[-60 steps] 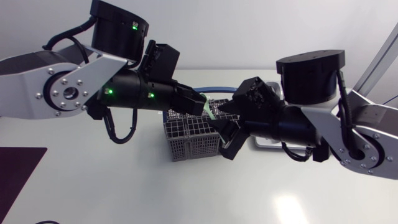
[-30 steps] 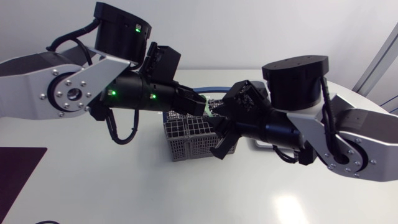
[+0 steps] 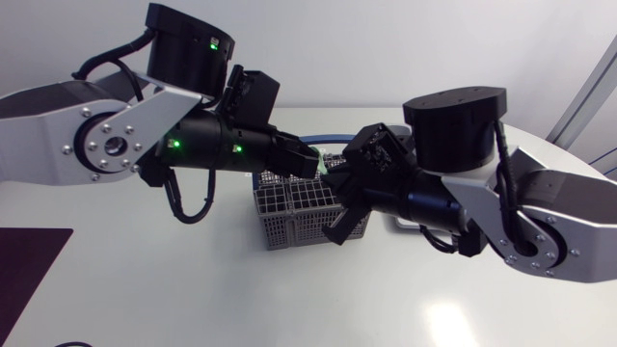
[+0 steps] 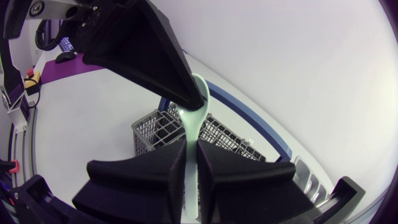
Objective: Unload the cutlery basket into the drawer organizer.
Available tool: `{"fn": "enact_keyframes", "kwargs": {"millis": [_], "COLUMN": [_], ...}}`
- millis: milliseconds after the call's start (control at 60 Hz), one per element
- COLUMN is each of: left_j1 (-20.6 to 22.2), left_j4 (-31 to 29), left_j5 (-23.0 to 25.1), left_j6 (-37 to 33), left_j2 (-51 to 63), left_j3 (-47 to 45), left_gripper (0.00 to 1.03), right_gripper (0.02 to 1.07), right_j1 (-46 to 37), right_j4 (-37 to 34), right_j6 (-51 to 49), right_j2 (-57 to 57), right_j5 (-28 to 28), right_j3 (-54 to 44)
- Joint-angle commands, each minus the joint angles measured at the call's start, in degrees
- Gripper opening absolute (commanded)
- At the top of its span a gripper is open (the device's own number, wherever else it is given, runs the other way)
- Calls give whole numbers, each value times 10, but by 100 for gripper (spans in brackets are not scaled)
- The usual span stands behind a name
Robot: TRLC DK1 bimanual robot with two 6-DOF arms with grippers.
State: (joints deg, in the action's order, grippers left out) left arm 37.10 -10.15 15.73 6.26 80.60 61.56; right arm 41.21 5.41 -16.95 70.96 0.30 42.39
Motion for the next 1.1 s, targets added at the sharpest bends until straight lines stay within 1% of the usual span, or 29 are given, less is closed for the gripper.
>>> {"fn": "enact_keyframes", "kwargs": {"millis": [0, 17, 67, 83, 117, 283, 383, 467, 567, 667, 733, 767, 800, 850, 933, 1000, 1083], "left_j1": [0, 0, -1, -1, -3, -15, -27, -40, -65, -73, -81, -87, -88, -91, -96, -105, -110], "left_j4": [11, 11, 11, 10, 9, 4, 2, -4, -21, -34, -55, -56, -56, -65, -77, -77, -75], "left_j5": [-2, -2, -2, -2, -2, -3, -5, -8, -10, -43, -68, -72, -86, -108, -109, -123, -126], "left_j6": [18, 18, 18, 18, 19, 19, 19, 19, 9, -27, -50, -63, -76, -91, -106, -120, -132], "left_j2": [11, 11, 11, 11, 11, -4, -23, -38, -52, -71, -80, -89, -95, -98, -104, -106, -107], "left_j3": [16, 16, 17, 19, 21, 32, 40, 50, 59, 55, 53, 44, 37, 30, 12, -5, -25], "left_gripper": [13, 14, 23, 30, 35, 81, 97, 98, 98, 98, 98, 98, 98, 98, 98, 98, 98], "right_gripper": [8, 8, 8, 8, 8, 8, 8, 8, 8, 8, 8, 8, 8, 8, 8, 8, 8], "right_j1": [8, 8, 9, 9, 10, 11, 9, -9, -61, -139, -204, -241, -275, -329, -405, -446, -490], "right_j4": [6, 6, 6, 5, 5, -12, -29, -55, -95, -149, -183, -200, -216, -246, -282, -312, -321], "right_j6": [3, 3, 3, 2, 1, -2, -11, -25, -52, -102, -150, -182, -212, -265, -352, -414, -486], "right_j2": [9, 8, 8, 8, 8, -6, -31, -57, -99, -134, -151, -156, -158, -155, -131, -99, -48], "right_j5": [-3, -4, -6, -7, -9, -28, -36, -63, -117, -188, -244, -269, -294, -338, -383, -405, -420], "right_j3": [-9, -9, -11, -12, -13, -22, -32, -40, -48, -47, -45, -43, -40, -33, -23, -10, 0]}}
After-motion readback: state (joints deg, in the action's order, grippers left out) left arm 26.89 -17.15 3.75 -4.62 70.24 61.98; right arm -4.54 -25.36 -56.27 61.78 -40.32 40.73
